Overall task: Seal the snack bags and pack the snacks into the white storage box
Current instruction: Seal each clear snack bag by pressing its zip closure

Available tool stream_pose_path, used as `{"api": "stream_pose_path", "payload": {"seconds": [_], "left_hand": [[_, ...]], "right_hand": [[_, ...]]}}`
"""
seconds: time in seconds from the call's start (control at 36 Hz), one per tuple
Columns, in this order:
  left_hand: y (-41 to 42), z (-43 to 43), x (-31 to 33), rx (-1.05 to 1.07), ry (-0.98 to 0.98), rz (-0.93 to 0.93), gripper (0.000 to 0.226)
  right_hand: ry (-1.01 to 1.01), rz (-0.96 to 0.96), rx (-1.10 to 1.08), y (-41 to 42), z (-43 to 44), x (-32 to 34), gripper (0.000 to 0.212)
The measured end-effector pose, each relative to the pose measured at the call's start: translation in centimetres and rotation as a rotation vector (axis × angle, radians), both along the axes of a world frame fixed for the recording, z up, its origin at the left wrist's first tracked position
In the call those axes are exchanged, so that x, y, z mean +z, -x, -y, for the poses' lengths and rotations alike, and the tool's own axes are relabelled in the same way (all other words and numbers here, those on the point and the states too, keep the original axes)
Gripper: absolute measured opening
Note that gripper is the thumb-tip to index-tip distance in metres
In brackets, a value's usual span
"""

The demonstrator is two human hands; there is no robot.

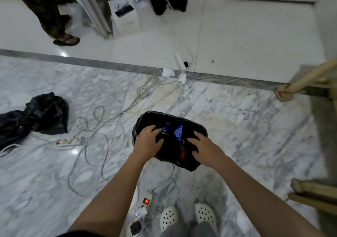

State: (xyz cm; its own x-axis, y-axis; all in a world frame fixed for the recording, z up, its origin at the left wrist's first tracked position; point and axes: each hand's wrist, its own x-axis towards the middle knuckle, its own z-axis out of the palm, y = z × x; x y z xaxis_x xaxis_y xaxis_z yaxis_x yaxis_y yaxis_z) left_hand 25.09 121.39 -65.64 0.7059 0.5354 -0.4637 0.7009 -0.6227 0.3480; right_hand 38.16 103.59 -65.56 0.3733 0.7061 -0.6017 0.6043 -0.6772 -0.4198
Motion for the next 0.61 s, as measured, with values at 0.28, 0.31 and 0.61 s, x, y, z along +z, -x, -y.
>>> {"api": "stream_pose_path", "payload": {"seconds": [0.28, 0.31, 0.61], "left_hand": [[-5.1, 5.6, 22.3, -0.264, -0.021, 0.178, 0.052], [-5.8, 6.7, 24.5, -0.294, -0.028, 0.204, 0.051], [-10.8, 24.9, 42.0, -0.707, -0.132, 0.469, 0.049]], "right_hand": [[-0.062, 0.210, -0.249, -1.7, 7.7, 23.5, 0.052], [-0.077, 0.238, -0.276, -1.8, 9.0, 25.7, 0.052], [-0.147, 0.573, -0.649, 1.6, 30.0, 42.4, 0.046]]}}
